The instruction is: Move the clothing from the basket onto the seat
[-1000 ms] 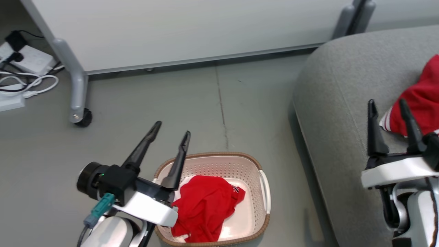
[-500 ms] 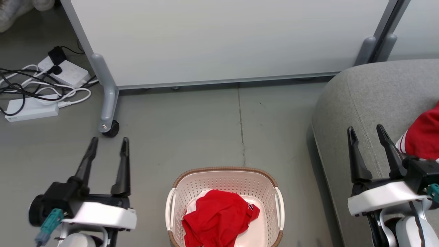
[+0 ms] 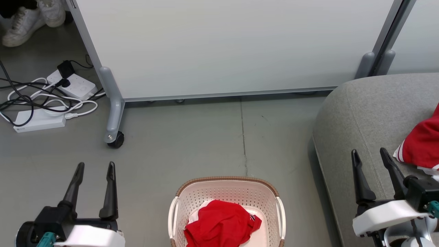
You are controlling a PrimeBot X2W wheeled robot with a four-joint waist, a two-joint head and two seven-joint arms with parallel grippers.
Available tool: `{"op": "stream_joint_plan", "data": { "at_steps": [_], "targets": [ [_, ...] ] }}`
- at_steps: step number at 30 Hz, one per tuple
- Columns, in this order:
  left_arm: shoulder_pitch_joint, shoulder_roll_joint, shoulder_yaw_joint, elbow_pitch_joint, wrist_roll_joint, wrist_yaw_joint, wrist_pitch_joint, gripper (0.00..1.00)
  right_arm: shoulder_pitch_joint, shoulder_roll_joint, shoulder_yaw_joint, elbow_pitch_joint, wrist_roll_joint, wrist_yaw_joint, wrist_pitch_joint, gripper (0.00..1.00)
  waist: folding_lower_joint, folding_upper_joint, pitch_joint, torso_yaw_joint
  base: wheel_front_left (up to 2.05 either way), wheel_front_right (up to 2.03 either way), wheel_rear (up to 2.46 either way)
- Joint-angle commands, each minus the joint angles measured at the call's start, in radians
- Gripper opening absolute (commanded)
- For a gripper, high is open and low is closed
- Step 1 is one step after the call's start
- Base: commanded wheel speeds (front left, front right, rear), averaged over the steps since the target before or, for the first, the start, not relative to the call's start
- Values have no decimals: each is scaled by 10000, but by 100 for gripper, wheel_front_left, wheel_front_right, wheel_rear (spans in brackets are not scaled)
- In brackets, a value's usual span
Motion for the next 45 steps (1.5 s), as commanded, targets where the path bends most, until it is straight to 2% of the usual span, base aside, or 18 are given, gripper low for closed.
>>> {"op": "stream_joint_plan", "data": {
  "at_steps": [1,13,32,36,38,44,45],
  "targets": [
    [94,58,-8,69,119,-79,-12,100,168,-20,-22,-78,-70,6,67,100,0,0,-53,-16,0,0,0],
    [165,65,-132,505,424,-313,-13,100,489,-14,-46,-379,-136,6,306,100,0,0,-118,-74,0,0,0],
    [-138,58,-161,580,517,-232,-13,100,520,-11,49,-492,59,6,373,100,0,0,-32,-46,0,0,0],
    [-666,-87,-107,131,813,40,-13,100,306,-10,60,-718,39,6,402,100,0,0,304,-83,0,0,0],
    [-1035,-173,-189,31,951,32,-14,100,182,-15,82,-859,23,6,387,100,0,0,569,-119,0,0,0],
    [-2547,-536,-785,571,1256,-348,-12,100,-362,-15,276,-1249,-22,6,329,100,0,0,1767,-464,0,0,0],
    [-3054,-746,-1036,892,1303,-550,-9,100,-621,-14,363,-1365,23,6,278,100,0,0,2269,-651,0,0,0]
  ]
}}
